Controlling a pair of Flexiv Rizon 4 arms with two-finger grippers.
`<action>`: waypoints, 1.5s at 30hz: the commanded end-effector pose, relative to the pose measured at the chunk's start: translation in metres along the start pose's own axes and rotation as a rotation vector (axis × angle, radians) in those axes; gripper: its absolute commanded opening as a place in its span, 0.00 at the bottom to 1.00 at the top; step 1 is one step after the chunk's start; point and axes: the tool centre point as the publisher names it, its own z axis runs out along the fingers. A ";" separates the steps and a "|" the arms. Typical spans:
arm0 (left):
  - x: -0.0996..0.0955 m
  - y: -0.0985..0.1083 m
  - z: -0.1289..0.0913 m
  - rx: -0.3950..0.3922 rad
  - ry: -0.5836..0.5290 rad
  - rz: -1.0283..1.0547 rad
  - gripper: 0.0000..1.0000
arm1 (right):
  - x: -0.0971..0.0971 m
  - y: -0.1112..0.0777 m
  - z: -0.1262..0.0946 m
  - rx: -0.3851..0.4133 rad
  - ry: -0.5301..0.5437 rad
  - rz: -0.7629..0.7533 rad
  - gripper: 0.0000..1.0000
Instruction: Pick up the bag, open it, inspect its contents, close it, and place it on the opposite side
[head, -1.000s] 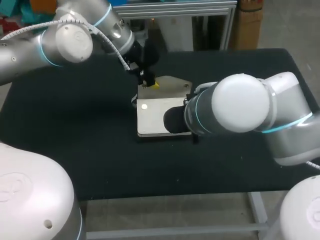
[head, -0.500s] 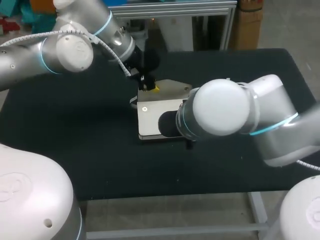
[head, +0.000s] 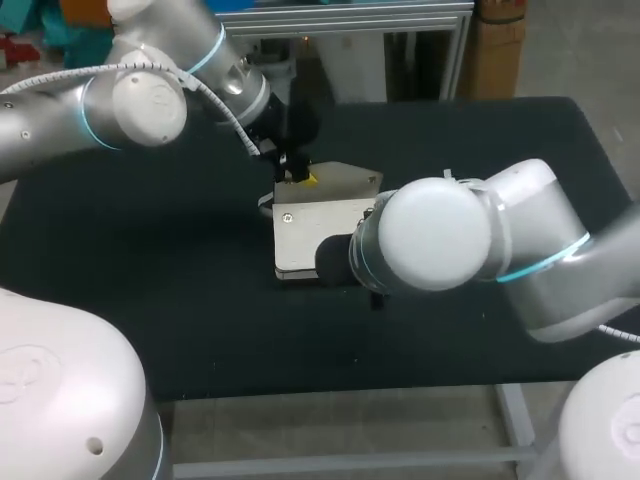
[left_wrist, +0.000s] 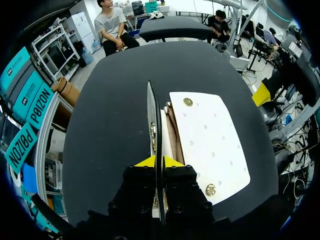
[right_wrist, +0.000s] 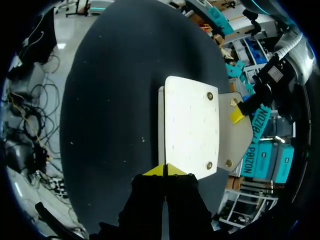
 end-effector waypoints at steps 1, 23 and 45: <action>0.001 0.004 0.004 0.005 0.006 0.030 0.00 | 0.010 -0.008 0.011 -0.025 -0.035 -0.005 0.00; -0.001 0.004 0.028 -0.004 0.079 0.091 0.00 | 0.004 -0.013 0.042 -0.077 -0.044 -0.030 0.37; 0.004 0.008 0.033 0.004 0.102 0.081 0.00 | -0.006 -0.002 0.066 -0.040 -0.041 -0.019 0.36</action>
